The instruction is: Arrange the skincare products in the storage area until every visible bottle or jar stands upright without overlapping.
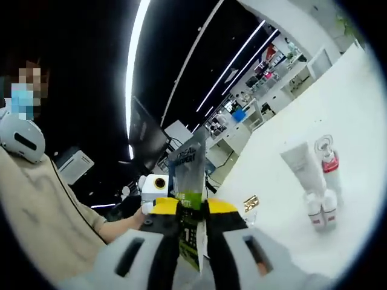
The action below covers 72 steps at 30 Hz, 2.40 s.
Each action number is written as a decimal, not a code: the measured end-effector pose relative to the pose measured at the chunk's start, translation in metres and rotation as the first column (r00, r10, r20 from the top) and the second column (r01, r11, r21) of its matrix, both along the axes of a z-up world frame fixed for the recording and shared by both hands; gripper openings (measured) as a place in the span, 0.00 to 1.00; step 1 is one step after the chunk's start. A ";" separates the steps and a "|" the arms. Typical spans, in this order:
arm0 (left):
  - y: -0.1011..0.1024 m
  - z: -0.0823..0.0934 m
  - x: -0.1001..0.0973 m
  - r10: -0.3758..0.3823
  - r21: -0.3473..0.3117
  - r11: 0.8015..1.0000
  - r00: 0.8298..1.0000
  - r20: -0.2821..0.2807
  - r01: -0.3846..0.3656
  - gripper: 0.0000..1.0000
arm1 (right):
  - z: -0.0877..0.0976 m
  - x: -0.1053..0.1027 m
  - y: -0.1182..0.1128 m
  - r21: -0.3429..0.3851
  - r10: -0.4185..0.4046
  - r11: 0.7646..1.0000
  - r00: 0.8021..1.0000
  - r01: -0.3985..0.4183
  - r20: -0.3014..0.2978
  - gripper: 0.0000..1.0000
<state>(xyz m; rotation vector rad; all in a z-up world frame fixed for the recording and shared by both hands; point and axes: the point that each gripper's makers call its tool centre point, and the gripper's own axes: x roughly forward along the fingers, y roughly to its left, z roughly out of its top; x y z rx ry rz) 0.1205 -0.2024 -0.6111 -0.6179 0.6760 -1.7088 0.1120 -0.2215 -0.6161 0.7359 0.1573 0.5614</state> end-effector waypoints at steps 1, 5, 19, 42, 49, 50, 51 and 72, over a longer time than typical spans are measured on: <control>0.000 0.000 0.000 -0.001 0.000 1.000 1.000 -0.004 0.001 0.00 | -0.003 0.000 0.000 0.005 -0.006 1.000 1.000 0.006 -0.006 0.15; 0.001 0.002 0.000 0.000 -0.011 1.000 1.000 -0.030 -0.001 0.00 | -0.006 0.000 0.001 0.028 -0.019 0.999 1.000 0.019 -0.020 0.12; 0.003 -0.005 0.010 0.052 -0.004 0.999 0.996 -0.070 -0.052 0.13 | 0.011 -0.007 0.008 0.201 -0.017 0.979 1.000 0.015 0.011 0.01; 0.029 -0.038 -0.015 0.064 0.058 0.997 0.982 -0.179 -0.054 0.00 | -0.020 0.002 -0.005 0.052 -0.148 0.987 0.986 0.152 -0.073 0.03; 0.028 -0.039 -0.015 0.085 0.048 0.996 0.971 -0.225 -0.076 0.00 | -0.030 0.005 -0.007 -0.148 -0.195 0.970 0.981 0.192 -0.006 0.11; 0.029 -0.039 -0.015 0.086 0.048 0.996 0.969 -0.230 -0.077 0.00 | -0.031 0.005 -0.006 -0.171 -0.196 0.966 0.981 0.193 -0.001 0.12; 0.028 -0.039 -0.014 0.091 0.044 0.996 0.966 -0.243 -0.082 0.00 | -0.032 0.005 -0.006 -0.180 -0.196 0.965 0.981 0.193 0.000 0.14; 0.024 -0.083 0.023 0.261 0.174 0.961 0.913 -0.314 -0.214 0.00 | -0.055 0.004 -0.019 -0.284 -0.198 0.942 0.979 0.179 -0.041 0.47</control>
